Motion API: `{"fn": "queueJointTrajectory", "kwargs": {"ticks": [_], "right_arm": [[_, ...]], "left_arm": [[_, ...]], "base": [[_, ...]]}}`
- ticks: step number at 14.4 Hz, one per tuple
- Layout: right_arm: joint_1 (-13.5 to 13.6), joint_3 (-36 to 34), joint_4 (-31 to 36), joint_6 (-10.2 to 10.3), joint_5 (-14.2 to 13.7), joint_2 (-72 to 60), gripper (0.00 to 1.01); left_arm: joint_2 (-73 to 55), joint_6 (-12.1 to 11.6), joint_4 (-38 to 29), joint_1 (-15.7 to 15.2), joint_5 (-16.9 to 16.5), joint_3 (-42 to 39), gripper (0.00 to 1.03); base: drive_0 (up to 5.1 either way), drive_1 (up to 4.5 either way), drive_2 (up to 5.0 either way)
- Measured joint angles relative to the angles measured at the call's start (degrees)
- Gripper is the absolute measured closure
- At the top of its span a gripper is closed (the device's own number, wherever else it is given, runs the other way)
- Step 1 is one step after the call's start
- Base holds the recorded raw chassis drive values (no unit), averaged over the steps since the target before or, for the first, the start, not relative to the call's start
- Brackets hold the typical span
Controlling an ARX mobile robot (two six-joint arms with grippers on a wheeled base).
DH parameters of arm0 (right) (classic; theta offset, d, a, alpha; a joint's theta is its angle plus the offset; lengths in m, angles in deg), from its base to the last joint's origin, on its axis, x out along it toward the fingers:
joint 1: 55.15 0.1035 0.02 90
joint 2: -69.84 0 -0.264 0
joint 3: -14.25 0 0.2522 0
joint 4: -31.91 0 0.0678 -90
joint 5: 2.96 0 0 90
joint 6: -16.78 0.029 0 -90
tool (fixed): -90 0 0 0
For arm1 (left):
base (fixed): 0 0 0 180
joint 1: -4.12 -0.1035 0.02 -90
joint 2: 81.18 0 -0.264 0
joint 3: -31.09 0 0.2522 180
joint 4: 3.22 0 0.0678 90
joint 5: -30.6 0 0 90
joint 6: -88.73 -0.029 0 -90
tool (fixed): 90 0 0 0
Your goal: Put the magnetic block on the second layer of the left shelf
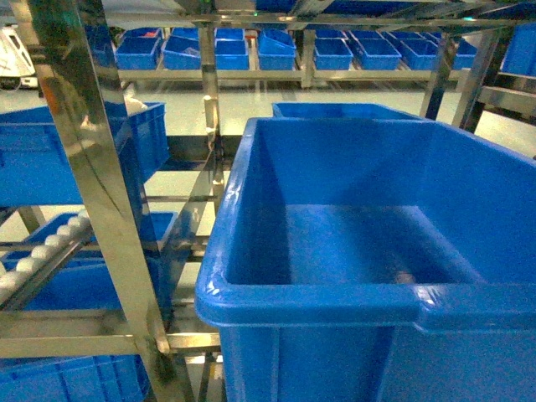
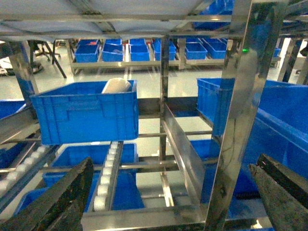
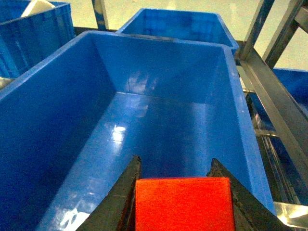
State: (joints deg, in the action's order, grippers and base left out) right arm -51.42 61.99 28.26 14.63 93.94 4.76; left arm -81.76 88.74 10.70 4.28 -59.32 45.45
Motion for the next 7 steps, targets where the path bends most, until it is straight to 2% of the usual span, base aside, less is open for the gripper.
{"fn": "queueJointTrajectory", "kwargs": {"ticks": [1,3,5,7], "right_arm": [[0.0,0.0,0.4,0.0,0.0,0.0,0.68],[0.0,0.3,-1.2,0.3,0.4,-0.1,0.68],[0.6,3.6,-3.3,2.6,1.6,-5.4,0.68],[2.8,8.9,-4.0,4.9,3.2,-14.5,0.68]], "left_arm": [[0.0,0.0,-0.1,0.0,-0.1,0.0,0.05],[0.0,0.0,0.0,0.0,0.0,0.0,0.05],[0.0,0.0,0.0,0.0,-0.1,0.0,0.05],[0.0,0.0,0.0,0.0,0.0,0.0,0.05]], "base": [[-0.1,4.20,-4.3],[0.0,0.00,0.0],[0.0,0.00,0.0],[0.0,0.00,0.0]]}}
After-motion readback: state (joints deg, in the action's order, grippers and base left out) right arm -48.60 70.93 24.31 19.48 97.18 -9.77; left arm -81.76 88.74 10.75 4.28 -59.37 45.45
